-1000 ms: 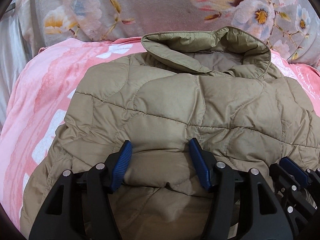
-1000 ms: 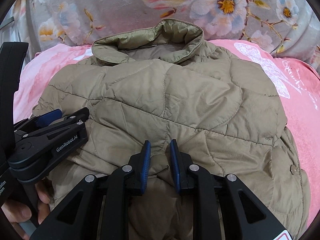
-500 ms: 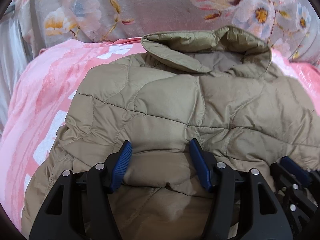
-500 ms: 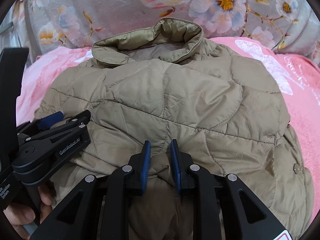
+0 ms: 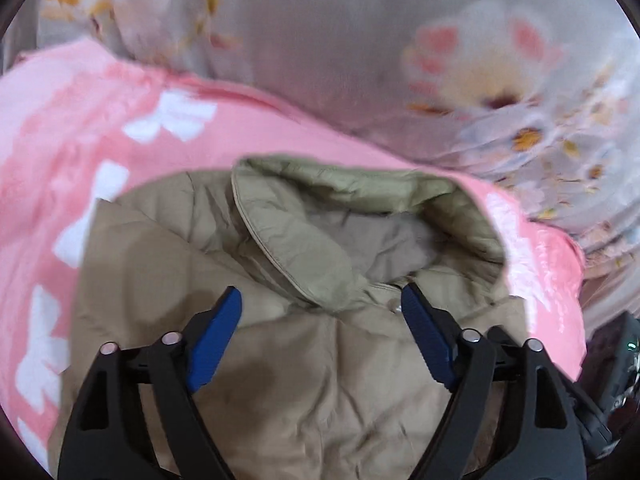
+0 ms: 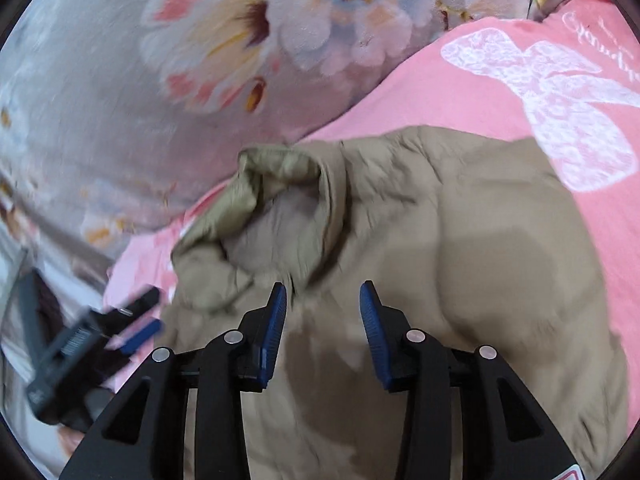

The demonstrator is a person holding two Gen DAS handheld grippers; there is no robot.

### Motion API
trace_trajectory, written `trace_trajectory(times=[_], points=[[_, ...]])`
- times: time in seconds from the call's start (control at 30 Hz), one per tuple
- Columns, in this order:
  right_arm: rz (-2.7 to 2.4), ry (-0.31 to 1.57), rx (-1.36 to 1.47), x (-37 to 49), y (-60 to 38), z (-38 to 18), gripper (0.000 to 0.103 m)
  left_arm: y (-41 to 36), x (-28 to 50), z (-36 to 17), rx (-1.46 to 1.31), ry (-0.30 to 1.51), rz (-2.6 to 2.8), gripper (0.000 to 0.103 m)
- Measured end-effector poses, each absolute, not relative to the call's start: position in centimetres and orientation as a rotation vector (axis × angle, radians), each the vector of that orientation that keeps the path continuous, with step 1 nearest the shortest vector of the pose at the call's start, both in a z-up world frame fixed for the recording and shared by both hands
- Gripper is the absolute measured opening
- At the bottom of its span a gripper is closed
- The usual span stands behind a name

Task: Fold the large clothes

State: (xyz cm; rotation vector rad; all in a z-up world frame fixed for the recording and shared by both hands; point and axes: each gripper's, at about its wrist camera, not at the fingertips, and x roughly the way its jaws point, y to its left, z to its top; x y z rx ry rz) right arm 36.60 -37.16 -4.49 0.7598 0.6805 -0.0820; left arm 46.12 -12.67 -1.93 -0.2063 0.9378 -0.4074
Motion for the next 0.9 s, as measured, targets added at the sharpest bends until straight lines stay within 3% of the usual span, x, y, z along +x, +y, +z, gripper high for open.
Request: trace_trajectory(times=[0.07,0.13,0.17,0.57,0.9], points=[[-0.069,0.699,0.785,38.1,-37.2,-5.3,0.037,-13.1,47.4,-3.4,-0.236,0.979,-0.38,0.051],[-0.075,0.715,0.754,39.1,-36.9,-5.6,0.003,-13.6,48.1,-4.4,-0.222,0.992,-0.365,0.032],[-0.089,0.714,0.722,39.1,-36.8,-5.4,0.003,-13.7,48.1,-4.7,-0.2,0.989,-0.365,0.029],[-0.232,0.777,0.423,39.7,-34.5,-8.0,0.0,-15.4,45.2,-8.4,0.042,0.845,-0.32,0.027],[-0.241,0.787,0.398,40.1,-34.5,-8.3,0.0,-16.3,45.2,-8.5,0.085,0.834,-0.301,0.027]])
